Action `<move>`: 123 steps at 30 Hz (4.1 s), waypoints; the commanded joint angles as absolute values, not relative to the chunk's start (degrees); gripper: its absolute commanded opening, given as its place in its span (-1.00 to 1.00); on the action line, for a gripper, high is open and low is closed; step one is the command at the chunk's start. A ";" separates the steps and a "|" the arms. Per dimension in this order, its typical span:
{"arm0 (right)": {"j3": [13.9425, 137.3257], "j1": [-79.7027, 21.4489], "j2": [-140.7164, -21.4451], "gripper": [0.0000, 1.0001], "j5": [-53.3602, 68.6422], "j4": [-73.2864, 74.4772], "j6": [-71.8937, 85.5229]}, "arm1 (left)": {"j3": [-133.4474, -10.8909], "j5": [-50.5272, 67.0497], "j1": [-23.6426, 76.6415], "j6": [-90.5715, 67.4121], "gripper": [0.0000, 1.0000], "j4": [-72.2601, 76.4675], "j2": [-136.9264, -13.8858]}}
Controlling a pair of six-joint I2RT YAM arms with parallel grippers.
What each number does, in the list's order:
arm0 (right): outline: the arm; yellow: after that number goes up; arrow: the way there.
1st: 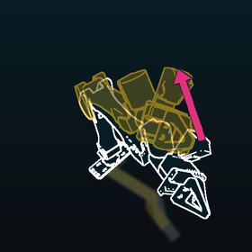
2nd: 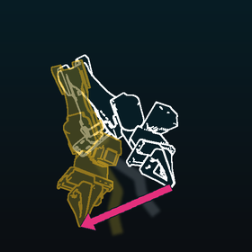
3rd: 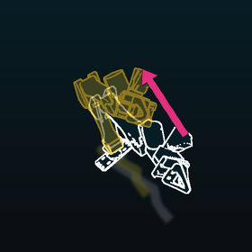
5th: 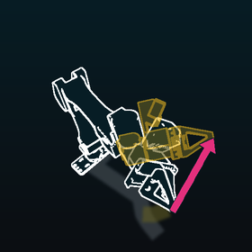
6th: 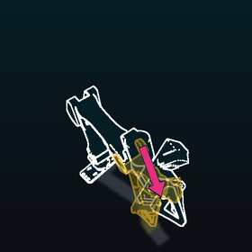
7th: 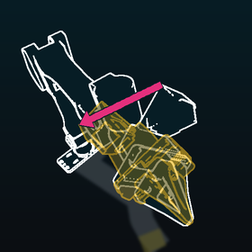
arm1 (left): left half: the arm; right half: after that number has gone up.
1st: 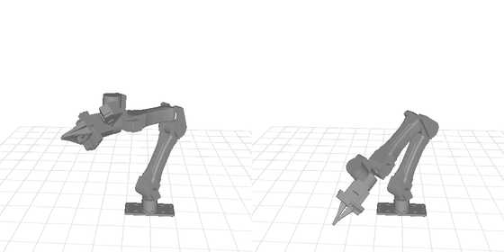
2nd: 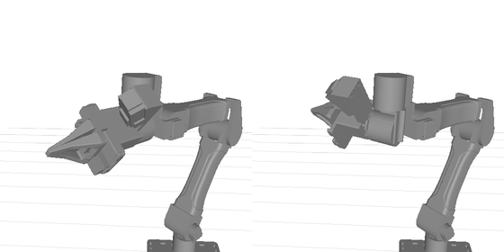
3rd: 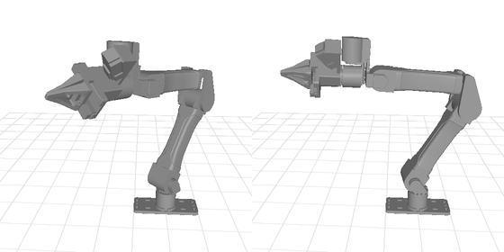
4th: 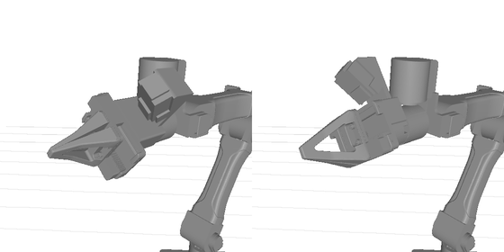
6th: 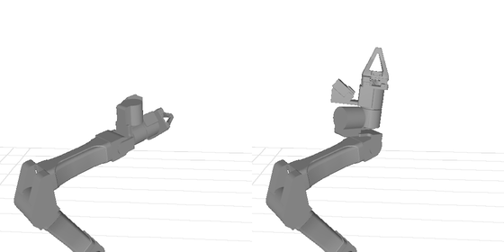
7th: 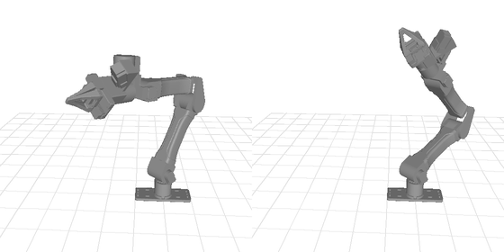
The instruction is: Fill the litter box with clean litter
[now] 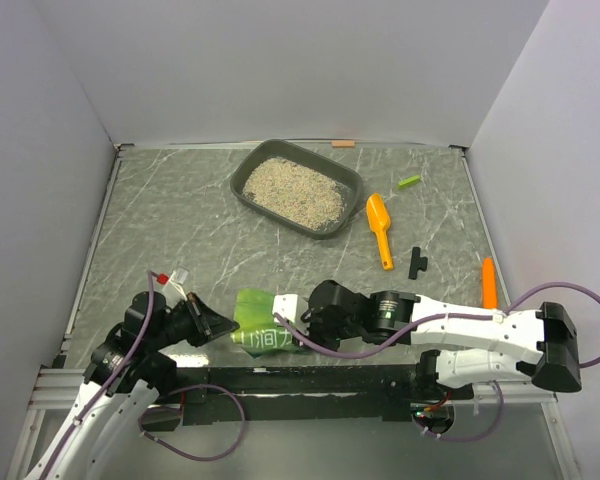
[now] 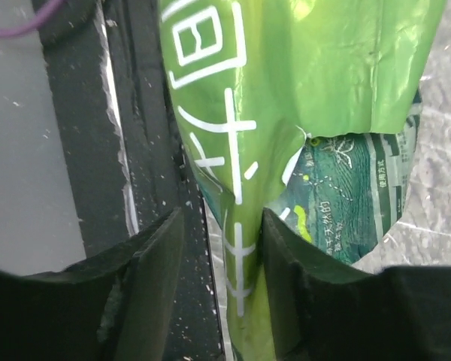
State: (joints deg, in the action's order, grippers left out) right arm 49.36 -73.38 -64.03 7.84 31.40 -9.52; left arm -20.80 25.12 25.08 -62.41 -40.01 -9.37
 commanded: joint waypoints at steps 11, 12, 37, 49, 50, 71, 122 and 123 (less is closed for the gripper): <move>52.55 -73.22 -66.00 -1.00 6.75 36.30 -11.42 | -43.75 18.71 24.70 -41.51 -0.44 -40.17 -21.96; 53.43 -72.78 -66.27 -1.00 7.29 36.91 -11.43 | -46.99 19.50 24.70 -37.48 -0.39 -39.64 -23.45; 58.45 -51.86 -65.30 -1.00 39.90 39.99 -10.99 | -40.34 37.46 39.36 -5.28 0.19 -9.05 -43.41; 55.29 -51.59 -63.20 -1.00 40.52 38.41 -10.72 | -35.16 32.61 45.26 2.72 0.29 -0.44 -50.18; 55.02 -51.50 -62.85 -1.00 40.69 38.23 -10.81 | -34.90 32.78 45.35 2.90 0.30 1.04 -50.62; 52.47 -49.40 -61.17 -1.00 41.75 36.39 -10.28 | -29.53 42.54 45.79 0.88 -0.05 0.88 -51.41; 69.89 -33.15 -61.71 0.64 -4.28 38.50 4.03 | -29.62 12.74 45.79 -4.31 -0.98 -2.02 -41.66; 69.18 -30.35 -60.31 0.64 -7.09 38.41 5.61 | -29.79 12.57 45.88 -4.31 -0.99 -2.11 -41.75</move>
